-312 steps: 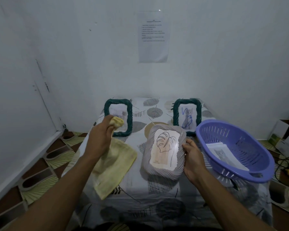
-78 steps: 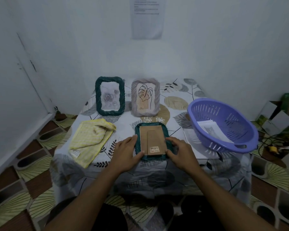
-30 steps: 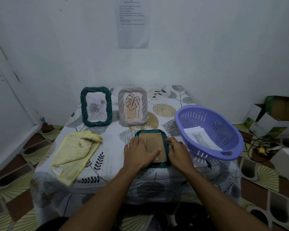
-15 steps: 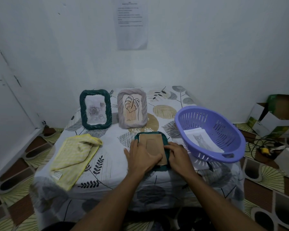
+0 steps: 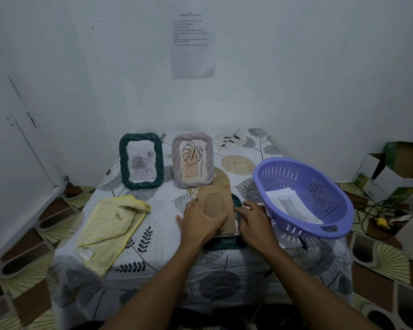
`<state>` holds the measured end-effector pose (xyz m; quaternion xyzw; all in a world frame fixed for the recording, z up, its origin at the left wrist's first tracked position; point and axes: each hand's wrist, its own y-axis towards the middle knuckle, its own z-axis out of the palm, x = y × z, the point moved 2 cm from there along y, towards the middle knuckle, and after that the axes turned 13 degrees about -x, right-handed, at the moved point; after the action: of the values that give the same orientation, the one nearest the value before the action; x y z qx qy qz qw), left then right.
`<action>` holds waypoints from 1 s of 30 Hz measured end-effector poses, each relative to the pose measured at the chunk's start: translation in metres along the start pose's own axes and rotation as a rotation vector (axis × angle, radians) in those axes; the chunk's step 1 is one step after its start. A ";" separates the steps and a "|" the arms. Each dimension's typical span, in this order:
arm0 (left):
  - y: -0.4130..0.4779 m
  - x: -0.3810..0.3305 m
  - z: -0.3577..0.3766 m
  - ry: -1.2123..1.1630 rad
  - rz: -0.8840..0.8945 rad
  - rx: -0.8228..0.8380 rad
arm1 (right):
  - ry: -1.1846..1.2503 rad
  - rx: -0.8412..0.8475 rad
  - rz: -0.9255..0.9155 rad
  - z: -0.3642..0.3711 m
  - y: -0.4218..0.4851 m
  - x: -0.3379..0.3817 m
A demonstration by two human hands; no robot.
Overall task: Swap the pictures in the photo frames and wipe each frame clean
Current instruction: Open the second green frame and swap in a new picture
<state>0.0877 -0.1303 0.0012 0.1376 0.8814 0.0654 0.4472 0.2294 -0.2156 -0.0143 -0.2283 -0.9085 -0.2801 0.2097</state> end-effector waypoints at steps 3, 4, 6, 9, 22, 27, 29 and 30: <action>0.002 0.004 0.000 -0.011 -0.010 0.035 | -0.076 0.071 -0.034 -0.002 -0.004 -0.001; 0.002 0.005 0.001 -0.013 -0.009 0.039 | -0.097 0.085 -0.037 -0.002 -0.005 -0.002; 0.003 0.006 0.000 -0.043 -0.020 0.017 | -0.121 0.084 -0.041 -0.002 -0.007 -0.002; 0.006 0.009 -0.005 -0.093 -0.047 -0.019 | -0.109 0.062 -0.050 0.000 -0.006 -0.001; 0.030 0.034 -0.064 -0.036 0.021 -0.138 | 0.322 0.027 0.014 0.011 0.010 0.061; 0.023 0.070 -0.083 0.168 0.024 -0.175 | 0.157 0.101 -0.169 0.034 0.007 0.089; 0.017 0.080 -0.081 0.223 0.045 -0.170 | 0.059 0.125 -0.208 0.037 0.003 0.084; 0.014 0.084 -0.078 0.247 0.064 -0.180 | 0.013 0.132 -0.226 0.038 0.001 0.080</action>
<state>-0.0197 -0.0908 -0.0143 0.1158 0.9154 0.1750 0.3436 0.1562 -0.1680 -0.0019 -0.1084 -0.9436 -0.2428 0.1975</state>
